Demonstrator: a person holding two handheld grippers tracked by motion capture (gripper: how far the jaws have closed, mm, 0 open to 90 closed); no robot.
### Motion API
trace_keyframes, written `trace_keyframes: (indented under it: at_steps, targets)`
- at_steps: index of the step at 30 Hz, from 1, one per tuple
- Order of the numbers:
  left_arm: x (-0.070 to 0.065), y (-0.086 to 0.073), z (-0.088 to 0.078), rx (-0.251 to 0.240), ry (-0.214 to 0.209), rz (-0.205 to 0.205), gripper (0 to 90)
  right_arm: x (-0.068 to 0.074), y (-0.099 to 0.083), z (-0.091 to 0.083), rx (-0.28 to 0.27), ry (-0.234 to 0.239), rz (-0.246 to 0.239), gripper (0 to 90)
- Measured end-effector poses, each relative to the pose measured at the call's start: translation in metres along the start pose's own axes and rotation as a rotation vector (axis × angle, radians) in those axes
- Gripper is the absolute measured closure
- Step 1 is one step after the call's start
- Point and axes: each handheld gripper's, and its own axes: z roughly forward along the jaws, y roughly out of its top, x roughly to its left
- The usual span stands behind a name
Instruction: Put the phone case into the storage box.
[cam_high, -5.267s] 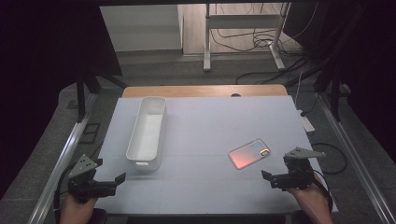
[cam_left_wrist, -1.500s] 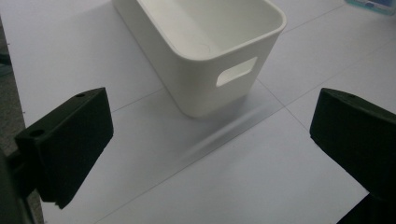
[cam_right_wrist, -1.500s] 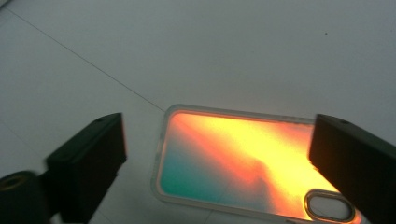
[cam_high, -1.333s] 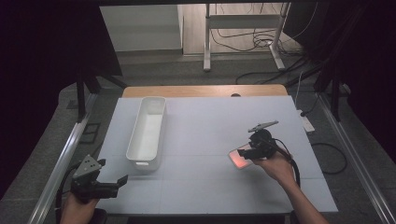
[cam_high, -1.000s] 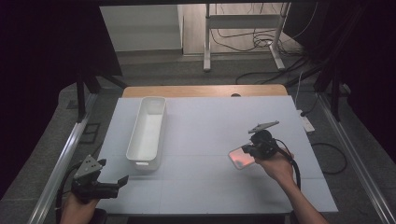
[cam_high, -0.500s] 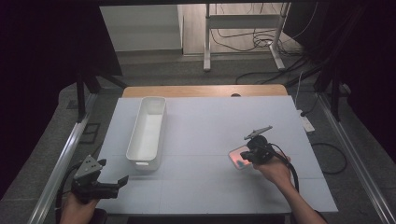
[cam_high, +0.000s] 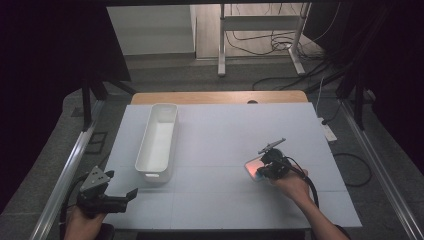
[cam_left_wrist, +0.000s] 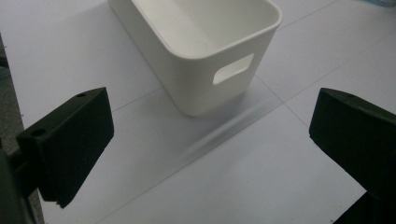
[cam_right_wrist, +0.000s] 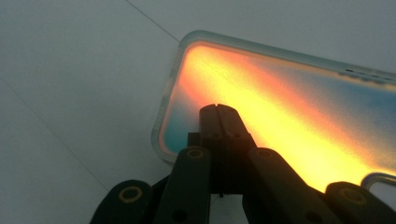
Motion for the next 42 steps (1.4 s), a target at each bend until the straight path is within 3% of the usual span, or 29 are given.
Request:
trace_keyframes:
  at_steps: [17, 42]
  targets:
    - [-0.001, 0.000, 0.000, 0.004, 0.001, 0.009, 0.8, -0.003, -0.015, -0.009, 0.019, 0.036, 0.035, 90.0]
    - [-0.001, 0.001, 0.001, 0.007, 0.000, 0.018, 1.0, -0.020, -0.038, -0.026, 0.064, 0.014, 0.085, 90.0]
